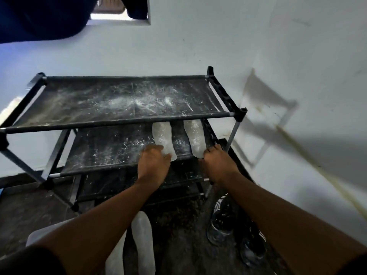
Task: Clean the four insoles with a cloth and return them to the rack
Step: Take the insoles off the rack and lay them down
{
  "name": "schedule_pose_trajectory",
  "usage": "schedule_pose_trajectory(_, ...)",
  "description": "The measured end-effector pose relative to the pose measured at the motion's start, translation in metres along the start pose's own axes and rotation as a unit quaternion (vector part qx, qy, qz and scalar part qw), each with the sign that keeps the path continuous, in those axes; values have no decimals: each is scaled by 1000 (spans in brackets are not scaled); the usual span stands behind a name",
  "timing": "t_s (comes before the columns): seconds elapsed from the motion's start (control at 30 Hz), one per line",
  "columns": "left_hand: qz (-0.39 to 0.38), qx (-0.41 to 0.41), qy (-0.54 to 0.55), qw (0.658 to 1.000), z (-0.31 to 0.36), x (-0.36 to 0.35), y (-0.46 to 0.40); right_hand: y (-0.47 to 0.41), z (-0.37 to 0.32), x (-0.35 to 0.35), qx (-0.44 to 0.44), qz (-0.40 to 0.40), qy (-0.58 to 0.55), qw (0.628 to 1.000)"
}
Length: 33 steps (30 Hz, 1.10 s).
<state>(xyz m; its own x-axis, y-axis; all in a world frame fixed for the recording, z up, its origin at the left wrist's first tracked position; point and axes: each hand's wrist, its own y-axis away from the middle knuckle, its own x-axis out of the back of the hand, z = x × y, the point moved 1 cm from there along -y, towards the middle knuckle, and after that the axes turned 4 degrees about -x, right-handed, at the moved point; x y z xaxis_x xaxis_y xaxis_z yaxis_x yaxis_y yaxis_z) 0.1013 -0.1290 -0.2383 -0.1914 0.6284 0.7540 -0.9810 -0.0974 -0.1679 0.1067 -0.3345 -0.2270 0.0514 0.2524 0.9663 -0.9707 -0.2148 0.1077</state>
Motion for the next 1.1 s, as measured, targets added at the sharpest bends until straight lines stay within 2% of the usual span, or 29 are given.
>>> schedule_pose_trajectory(0.07, -2, 44, 10, 999, -5, -9, -9, -3, 1, -1, -21, -4, -70, 997)
schedule_pose_trajectory(0.13, -6, 86, 15, 996, -8, -15, -18, -6, 2, -2, -56, 41, -151, 986)
schedule_pose_trajectory(0.17, -8, 107, 6, 994, -7, -17, -22, -9, 4, -1, -97, 60, -219, 969)
schedule_pose_trajectory(0.2, -4, 130, -3, 991, -6, -17, -25, -13, 6, -1, -146, 60, -294, 943)
schedule_pose_trajectory(0.27, 11, 181, 0, 984, -3, -16, -31, -24, 10, -9, -232, 44, -446, 863)
schedule_pose_trajectory(0.37, 19, 227, -10, 974, -4, -16, -39, -32, 7, -15, -298, 30, -591, 749)
schedule_pose_trajectory(0.47, 25, 264, 7, 964, -7, -14, -45, -41, 3, -18, -350, 25, -643, 681)
schedule_pose_trajectory(0.6, 32, 295, 65, 953, -13, -12, -54, -44, 2, -21, -407, 13, -674, 617)
schedule_pose_trajectory(0.7, 22, 315, 120, 941, -17, -6, -53, -35, 1, -20, -422, -3, -697, 580)
schedule_pose_trajectory(0.77, 9, 329, 176, 928, -19, -2, -53, -28, 2, -19, -422, -16, -705, 570)
schedule_pose_trajectory(0.8, 0, 347, 217, 912, -22, 0, -52, -25, 2, -18, -420, -21, -709, 567)
schedule_pose_trajectory(0.87, -57, 402, 315, 858, -23, 5, -48, -24, 3, -19, -417, -23, -715, 561)
schedule_pose_trajectory(0.93, -118, 429, 359, 821, -24, 8, -38, -24, 4, -22, -417, -28, -723, 551)
schedule_pose_trajectory(1.03, -152, 449, 379, 794, -29, 12, -26, -26, 0, -23, -419, -46, -742, 522)
schedule_pose_trajectory(1.1, -152, 461, 387, 784, -30, 12, -23, -27, -1, -21, -418, -49, -743, 521)
